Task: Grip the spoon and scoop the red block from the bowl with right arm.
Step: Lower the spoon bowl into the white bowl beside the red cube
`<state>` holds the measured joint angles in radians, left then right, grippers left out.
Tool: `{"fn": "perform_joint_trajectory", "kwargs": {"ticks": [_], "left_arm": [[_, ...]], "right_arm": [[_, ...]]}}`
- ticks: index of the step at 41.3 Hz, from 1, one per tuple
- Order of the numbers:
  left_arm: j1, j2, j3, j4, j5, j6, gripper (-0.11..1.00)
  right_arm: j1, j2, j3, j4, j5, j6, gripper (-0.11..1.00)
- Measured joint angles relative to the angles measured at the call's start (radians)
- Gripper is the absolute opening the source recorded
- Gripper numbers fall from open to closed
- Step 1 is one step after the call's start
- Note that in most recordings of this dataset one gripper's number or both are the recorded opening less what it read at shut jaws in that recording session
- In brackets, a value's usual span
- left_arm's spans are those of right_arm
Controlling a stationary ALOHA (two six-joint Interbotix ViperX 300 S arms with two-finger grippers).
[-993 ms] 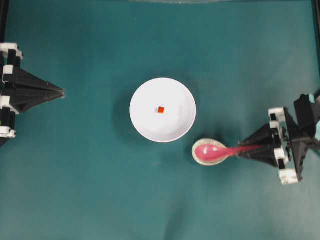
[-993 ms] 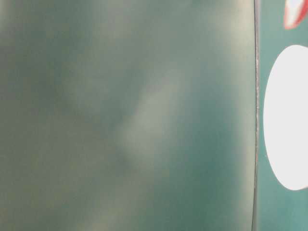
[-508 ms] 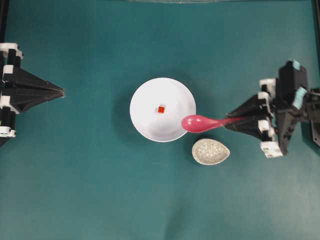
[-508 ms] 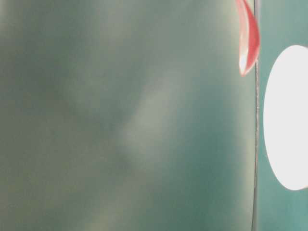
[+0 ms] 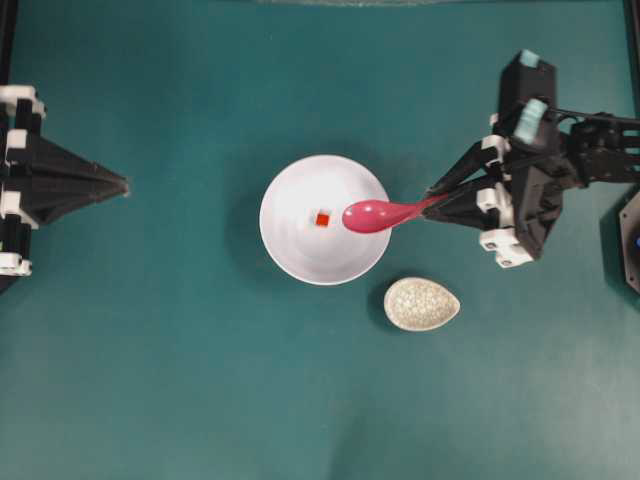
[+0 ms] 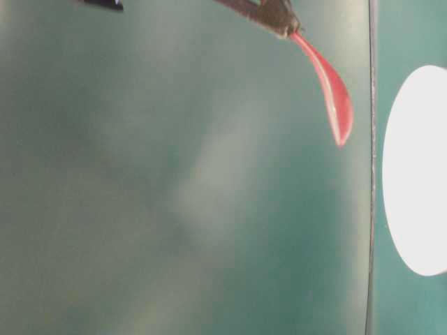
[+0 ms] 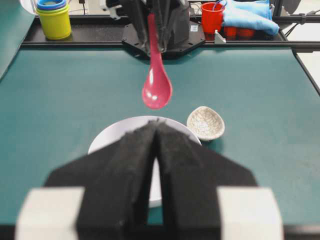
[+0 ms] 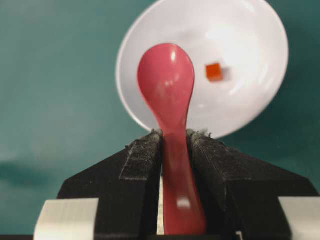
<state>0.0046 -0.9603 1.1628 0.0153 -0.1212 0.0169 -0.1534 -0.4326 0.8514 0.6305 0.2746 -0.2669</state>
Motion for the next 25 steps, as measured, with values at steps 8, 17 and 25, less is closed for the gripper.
{"fn": "perform_joint_trajectory", "kwargs": {"ticks": [8,17,25], "left_arm": [[0.002,0.000,-0.002,0.000,0.014,0.000,0.00],[0.002,-0.002,0.000,0.000,0.020,0.000,0.00],[0.011,-0.005,0.000,0.000,0.020,0.000,0.00]], "right_arm": [[-0.031,0.086,-0.106,-0.012,0.124,0.000,0.25],[-0.031,0.193,-0.206,-0.066,0.212,0.011,0.25],[-0.032,0.252,-0.267,-0.126,0.272,0.055,0.25]]}}
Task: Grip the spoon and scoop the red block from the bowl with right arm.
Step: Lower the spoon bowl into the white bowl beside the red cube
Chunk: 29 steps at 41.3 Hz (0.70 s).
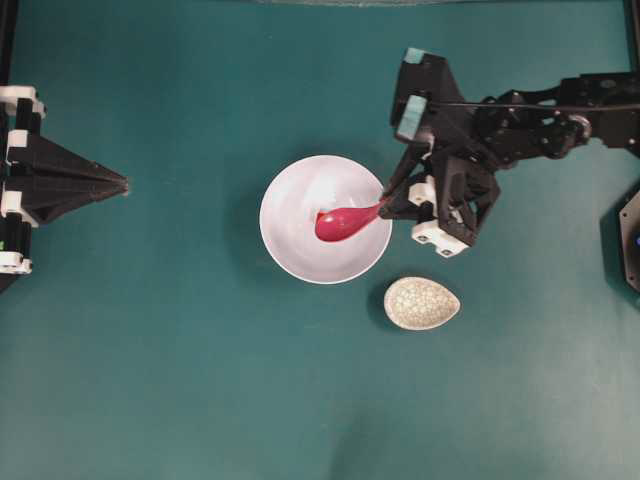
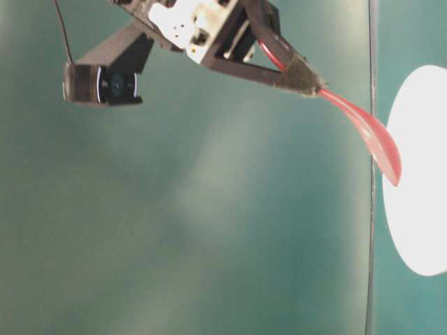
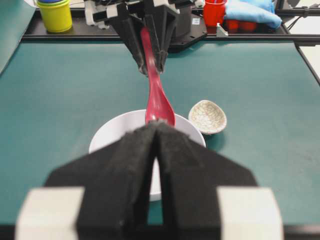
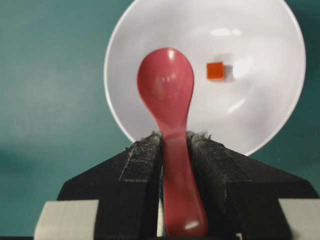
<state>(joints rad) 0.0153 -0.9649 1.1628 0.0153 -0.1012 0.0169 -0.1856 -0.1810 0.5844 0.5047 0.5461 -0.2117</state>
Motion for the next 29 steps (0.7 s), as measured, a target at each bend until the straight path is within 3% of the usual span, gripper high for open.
{"fn": "perform_joint_trajectory", "kwargs": {"ticks": [10,18,29], "left_arm": [[0.011,0.000,0.000,0.000,0.000,0.000,0.00],[0.012,0.000,0.000,0.000,0.000,0.000,0.00],[0.012,0.000,0.000,0.000,0.000,0.000,0.00]], "right_arm": [[-0.002,0.025,-0.032,-0.146,0.055,0.121,0.25],[-0.003,0.026,-0.032,-0.230,0.067,0.192,0.25],[-0.003,0.058,-0.032,-0.261,0.071,0.198,0.25]]}}
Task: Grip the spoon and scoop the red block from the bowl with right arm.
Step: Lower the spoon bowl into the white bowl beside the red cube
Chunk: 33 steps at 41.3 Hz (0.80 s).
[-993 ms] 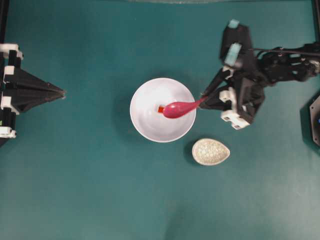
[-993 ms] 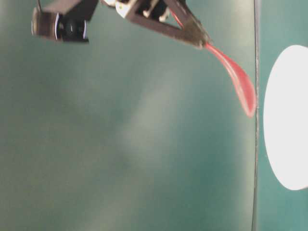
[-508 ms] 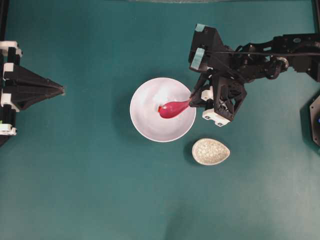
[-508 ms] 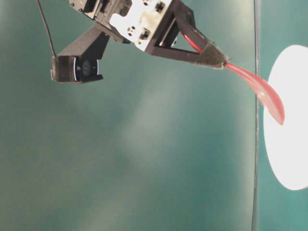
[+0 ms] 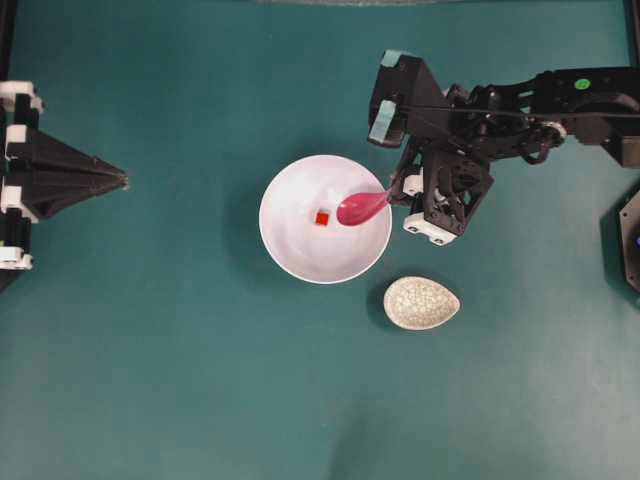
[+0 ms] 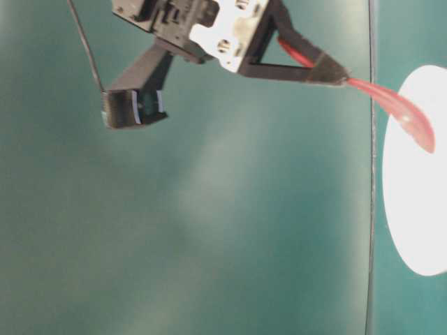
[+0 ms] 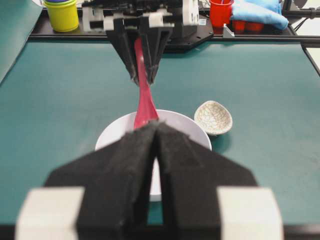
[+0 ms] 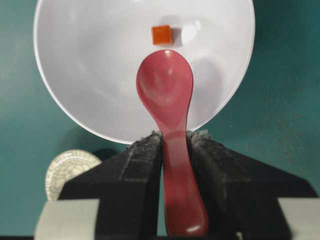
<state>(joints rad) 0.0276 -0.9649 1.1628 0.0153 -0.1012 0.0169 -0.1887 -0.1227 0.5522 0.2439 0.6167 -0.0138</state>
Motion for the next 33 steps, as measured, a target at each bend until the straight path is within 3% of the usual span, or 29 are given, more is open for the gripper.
{"fn": "perform_joint_trajectory", "kwargs": {"ticks": [33], "left_arm": [[0.000,0.000,0.000,0.000,0.002,0.000,0.00]], "right_arm": [[0.000,0.086,-0.031,0.000,-0.014,0.002,0.23]]}}
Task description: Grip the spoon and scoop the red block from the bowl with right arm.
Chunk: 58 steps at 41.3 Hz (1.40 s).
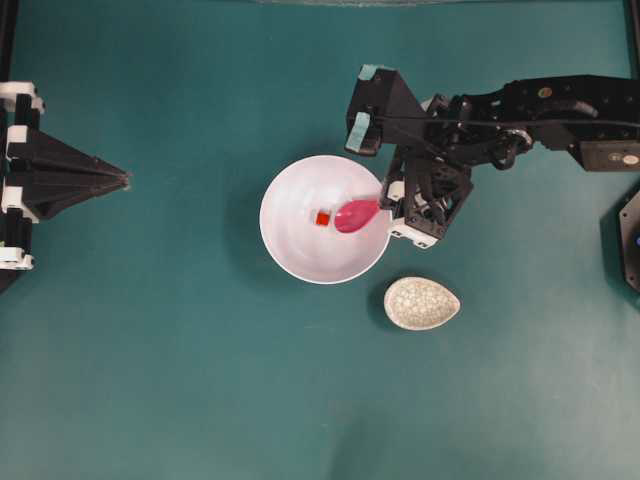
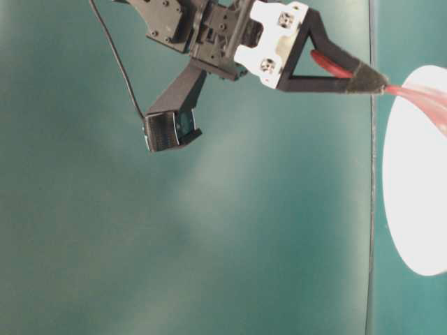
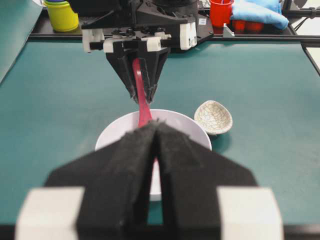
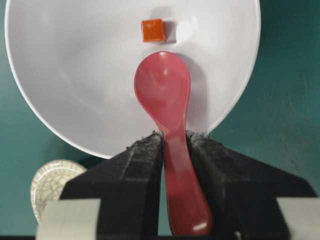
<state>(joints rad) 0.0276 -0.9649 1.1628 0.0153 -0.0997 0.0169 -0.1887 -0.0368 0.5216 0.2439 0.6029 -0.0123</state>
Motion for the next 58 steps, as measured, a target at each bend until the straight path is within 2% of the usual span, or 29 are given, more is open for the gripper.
{"fn": "perform_joint_trajectory", "kwargs": {"ticks": [17,22,25,36,44,58], "left_arm": [[0.000,-0.002,-0.002,0.000,0.000,0.000,0.00],[-0.002,-0.002,0.000,0.000,-0.002,0.000,0.00],[0.000,0.000,0.000,0.000,-0.002,0.000,0.00],[0.000,-0.002,0.000,0.000,-0.002,0.000,0.00],[0.000,-0.002,0.000,0.000,-0.002,0.000,0.00],[0.000,-0.002,0.000,0.000,-0.002,0.000,0.00]], "right_arm": [[0.000,0.018,-0.048,-0.009,0.018,-0.002,0.23],[0.000,-0.015,-0.074,-0.029,0.072,-0.002,0.20],[0.000,-0.041,-0.084,-0.032,0.107,-0.003,0.09],[0.000,-0.141,-0.087,-0.035,0.239,0.005,0.09],[0.008,-0.216,-0.063,-0.032,0.311,0.041,0.09],[0.052,-0.371,0.034,-0.026,0.345,0.178,0.09]]}}
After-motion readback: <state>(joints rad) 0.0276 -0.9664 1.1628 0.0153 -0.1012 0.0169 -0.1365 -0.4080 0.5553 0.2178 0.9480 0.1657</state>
